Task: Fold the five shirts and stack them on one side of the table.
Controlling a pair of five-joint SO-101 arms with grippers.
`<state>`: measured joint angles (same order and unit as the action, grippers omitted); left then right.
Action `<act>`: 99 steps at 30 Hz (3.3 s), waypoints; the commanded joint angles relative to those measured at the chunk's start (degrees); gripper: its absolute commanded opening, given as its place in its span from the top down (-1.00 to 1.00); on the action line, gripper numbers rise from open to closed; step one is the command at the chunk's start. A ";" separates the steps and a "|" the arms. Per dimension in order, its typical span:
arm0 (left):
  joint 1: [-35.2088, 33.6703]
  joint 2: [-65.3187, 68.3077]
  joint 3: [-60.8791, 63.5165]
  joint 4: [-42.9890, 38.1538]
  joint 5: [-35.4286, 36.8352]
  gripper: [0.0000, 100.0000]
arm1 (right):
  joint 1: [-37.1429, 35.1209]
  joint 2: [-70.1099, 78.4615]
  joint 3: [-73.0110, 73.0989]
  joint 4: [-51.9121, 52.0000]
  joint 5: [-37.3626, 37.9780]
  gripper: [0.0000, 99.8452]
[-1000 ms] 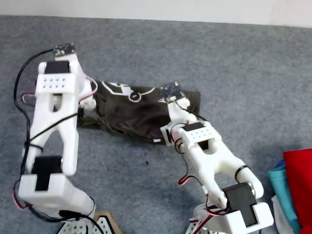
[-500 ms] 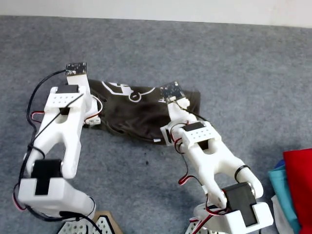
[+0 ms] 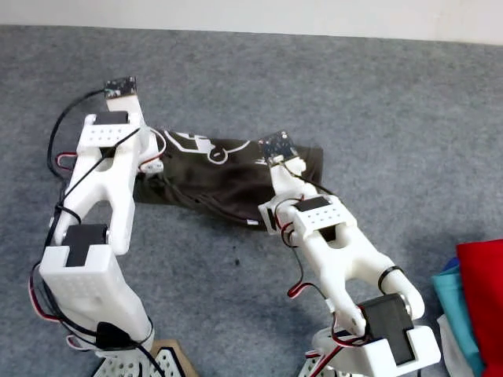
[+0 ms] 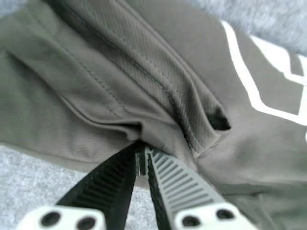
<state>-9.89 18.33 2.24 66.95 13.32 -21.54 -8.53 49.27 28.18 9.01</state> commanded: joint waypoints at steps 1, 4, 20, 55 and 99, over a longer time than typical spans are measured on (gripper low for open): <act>-0.48 -0.48 -2.95 0.53 0.62 0.99 | -0.40 -2.95 -0.31 -0.84 0.70 0.47; -0.48 -0.40 -3.03 0.26 0.62 0.99 | -0.40 -2.95 -0.31 -0.84 0.70 0.47; 0.75 0.40 -4.62 -10.99 2.64 0.98 | -0.48 -2.95 -0.22 -0.84 0.70 0.47; -1.71 3.30 -4.88 -3.16 2.46 0.98 | 5.93 -1.27 -3.82 1.01 -14.68 0.31; -8.48 -1.36 -10.77 7.91 1.41 0.69 | 18.68 9.89 -21.05 14.20 -18.64 0.98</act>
<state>-16.40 21.05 -6.02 73.80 15.08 -5.45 1.76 31.08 42.15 -9.45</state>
